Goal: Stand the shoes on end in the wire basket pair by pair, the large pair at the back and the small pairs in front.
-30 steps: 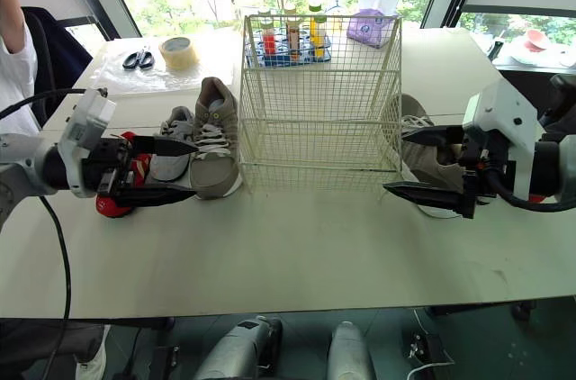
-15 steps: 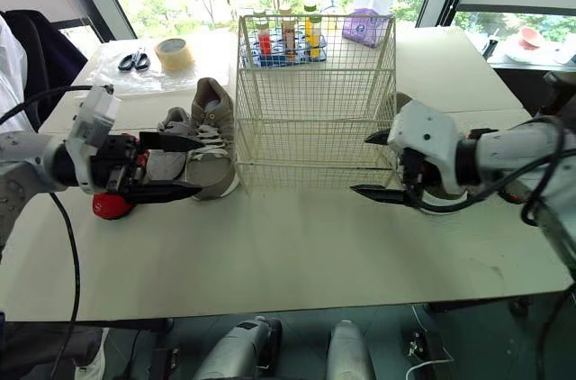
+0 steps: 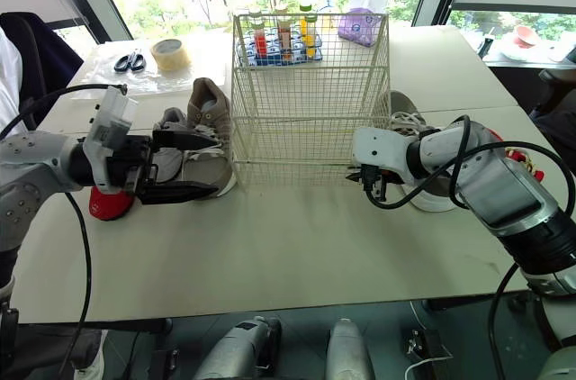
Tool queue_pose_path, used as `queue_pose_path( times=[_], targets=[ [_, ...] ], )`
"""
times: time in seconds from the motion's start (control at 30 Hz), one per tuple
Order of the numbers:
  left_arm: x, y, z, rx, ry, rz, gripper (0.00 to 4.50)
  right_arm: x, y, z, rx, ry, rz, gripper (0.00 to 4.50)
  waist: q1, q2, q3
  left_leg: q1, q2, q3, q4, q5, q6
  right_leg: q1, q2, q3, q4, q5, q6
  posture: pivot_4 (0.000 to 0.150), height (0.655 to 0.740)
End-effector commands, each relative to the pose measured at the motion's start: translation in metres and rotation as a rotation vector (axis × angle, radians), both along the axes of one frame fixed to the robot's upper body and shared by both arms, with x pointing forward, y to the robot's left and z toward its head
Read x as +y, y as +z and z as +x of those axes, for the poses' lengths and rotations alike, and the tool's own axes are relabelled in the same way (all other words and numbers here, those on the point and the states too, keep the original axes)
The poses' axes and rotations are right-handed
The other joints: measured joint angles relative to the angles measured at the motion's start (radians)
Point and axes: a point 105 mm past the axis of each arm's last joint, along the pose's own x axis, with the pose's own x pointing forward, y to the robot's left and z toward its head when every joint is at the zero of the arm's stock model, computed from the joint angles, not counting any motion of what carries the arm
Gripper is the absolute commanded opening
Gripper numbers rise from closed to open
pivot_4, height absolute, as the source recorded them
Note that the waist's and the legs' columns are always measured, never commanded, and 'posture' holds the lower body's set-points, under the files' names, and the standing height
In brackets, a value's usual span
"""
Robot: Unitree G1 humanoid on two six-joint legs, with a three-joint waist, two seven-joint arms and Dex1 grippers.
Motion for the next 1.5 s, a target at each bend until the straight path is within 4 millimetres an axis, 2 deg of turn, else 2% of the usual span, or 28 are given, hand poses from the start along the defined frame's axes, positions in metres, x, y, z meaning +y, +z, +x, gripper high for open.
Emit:
queue_pose_path(
  times=[0.03,0.13,0.4,0.57,1.03,1.13,1.2,1.33,1.37,1.43,1.5],
  targets=[
    [-0.004,0.007,-0.002,-0.047,-0.002,0.009,4.5,0.002,0.016,0.005,-0.076,0.06,-0.044,0.03,0.0,0.0,0.0,0.0,0.0,0.0,0.0,0.0,0.0,0.0,0.0,0.0,0.0,0.0,0.0,0.15,0.74],
    [-0.005,0.009,-0.001,-0.056,0.002,0.01,4.5,-0.001,0.022,0.015,-0.127,0.102,-0.1,0.03,-0.001,0.0,0.0,0.0,0.0,0.0,0.0,0.0,0.0,0.0,0.0,0.0,0.0,0.0,0.0,0.15,0.74],
    [-0.006,0.01,0.001,-0.066,0.007,0.009,4.5,-0.002,0.023,0.022,-0.091,0.158,-0.102,0.03,-0.001,0.0,0.0,0.0,0.0,0.0,0.0,0.001,-0.001,-0.001,0.0,0.0,0.001,0.0,0.0,0.15,0.74],
    [-0.005,0.01,0.003,-0.076,0.013,0.017,4.5,-0.002,0.021,0.015,-0.012,0.161,-0.05,0.03,0.0,0.0,0.0,0.0,0.0,0.0,0.0,0.001,-0.001,-0.001,0.0,0.0,0.001,0.0,0.0,0.15,0.74],
    [-0.008,0.008,0.006,-0.086,0.012,0.008,4.5,0.005,0.022,0.011,0.019,0.129,0.035,0.03,-0.002,0.0,0.0,0.0,0.0,0.0,0.0,0.001,-0.001,-0.001,0.001,0.0,0.002,0.0,0.0,0.15,0.74],
    [-0.008,0.008,0.006,-0.085,0.009,0.005,4.5,0.006,0.029,0.007,0.008,0.117,0.057,1.0,0.0,0.0,0.0,0.0,0.0,0.0,0.0,0.001,-0.001,-0.001,0.001,0.0,0.002,0.0,0.0,0.15,0.74],
    [-0.008,0.008,0.005,-0.084,0.007,0.002,4.5,0.007,0.042,0.005,-0.041,0.112,0.081,2.1,0.0,0.0,0.0,0.0,0.0,0.0,0.0,0.001,-0.001,-0.001,0.001,0.0,0.002,0.0,0.0,0.15,0.74],
    [-0.008,0.008,0.005,-0.081,0.005,-0.002,4.5,0.007,0.089,-0.008,-0.148,0.073,0.225,4.13,0.002,0.0,0.0,0.0,0.0,0.0,0.001,0.001,-0.001,-0.001,0.0,0.0,0.002,0.0,0.0,0.15,0.74],
    [-0.008,0.008,0.005,-0.081,0.004,-0.004,4.5,0.001,0.102,-0.012,-0.177,0.037,0.275,4.47,0.002,0.0,0.0,0.0,0.0,0.0,0.001,0.001,-0.001,-0.001,0.0,0.0,0.002,0.0,0.0,0.15,0.74],
    [-0.008,0.008,0.004,-0.081,0.002,-0.006,4.5,-0.015,0.119,-0.019,-0.223,-0.05,0.348,4.47,0.008,0.0,0.0,0.0,0.0,0.0,0.001,0.001,-0.001,-0.001,0.0,0.0,0.002,0.0,0.0,0.15,0.74],
    [-0.008,0.008,0.004,-0.08,-0.002,-0.011,4.5,-0.037,0.126,-0.026,-0.247,-0.186,0.416,4.47,0.012,-0.001,0.0,0.0,-0.001,-0.001,0.001,0.001,-0.001,0.0,0.0,0.0,0.002,0.0,0.0,0.15,0.74]
  ],
)
